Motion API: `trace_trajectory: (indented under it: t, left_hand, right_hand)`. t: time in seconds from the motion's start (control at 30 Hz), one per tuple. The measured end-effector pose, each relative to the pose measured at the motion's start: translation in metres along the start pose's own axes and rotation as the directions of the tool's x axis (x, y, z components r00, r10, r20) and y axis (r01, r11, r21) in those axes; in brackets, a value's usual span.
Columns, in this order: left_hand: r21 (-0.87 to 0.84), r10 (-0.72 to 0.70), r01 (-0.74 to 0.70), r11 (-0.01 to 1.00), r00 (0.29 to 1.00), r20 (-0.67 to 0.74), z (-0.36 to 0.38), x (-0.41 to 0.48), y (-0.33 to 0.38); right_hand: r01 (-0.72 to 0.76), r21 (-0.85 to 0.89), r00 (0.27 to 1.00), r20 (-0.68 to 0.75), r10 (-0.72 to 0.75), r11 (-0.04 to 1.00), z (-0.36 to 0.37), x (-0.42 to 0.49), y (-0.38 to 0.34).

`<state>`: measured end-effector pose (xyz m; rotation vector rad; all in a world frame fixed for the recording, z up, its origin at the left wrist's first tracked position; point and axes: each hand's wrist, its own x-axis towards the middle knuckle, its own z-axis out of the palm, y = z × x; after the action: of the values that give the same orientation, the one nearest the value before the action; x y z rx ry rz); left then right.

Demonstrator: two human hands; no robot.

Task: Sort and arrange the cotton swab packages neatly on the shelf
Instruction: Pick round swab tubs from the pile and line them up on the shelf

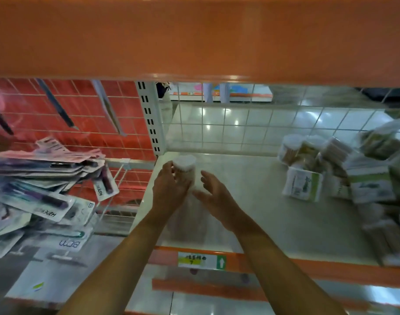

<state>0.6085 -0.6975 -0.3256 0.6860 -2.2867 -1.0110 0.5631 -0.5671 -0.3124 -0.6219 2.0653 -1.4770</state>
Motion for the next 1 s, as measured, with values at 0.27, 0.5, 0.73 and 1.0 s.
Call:
trace_trajectory:
  t: [0.27,0.5,0.73,1.0]
  left_hand:
    - [0.046,-0.011,0.01,0.999,1.0,0.022,0.005,0.044,-0.023]
    - [0.073,0.021,-0.025,0.997,0.998,0.059,0.008,0.074,-0.025]
    - [0.09,0.033,-0.039,0.995,0.997,0.067,0.01,0.092,-0.02]
    - [0.129,-0.036,0.023,0.991,0.994,0.1,0.019,0.11,-0.018]
  right_hand:
    - [0.007,-0.363,0.995,0.095,0.029,0.932,0.003,0.014,0.003]
    - [0.078,-0.569,0.997,0.068,-0.047,0.819,0.016,0.028,0.01]
    - [0.114,-0.665,0.993,0.108,-0.056,0.738,0.015,0.027,0.013]
    - [0.063,-0.68,0.997,0.075,-0.017,0.731,0.022,0.021,0.009]
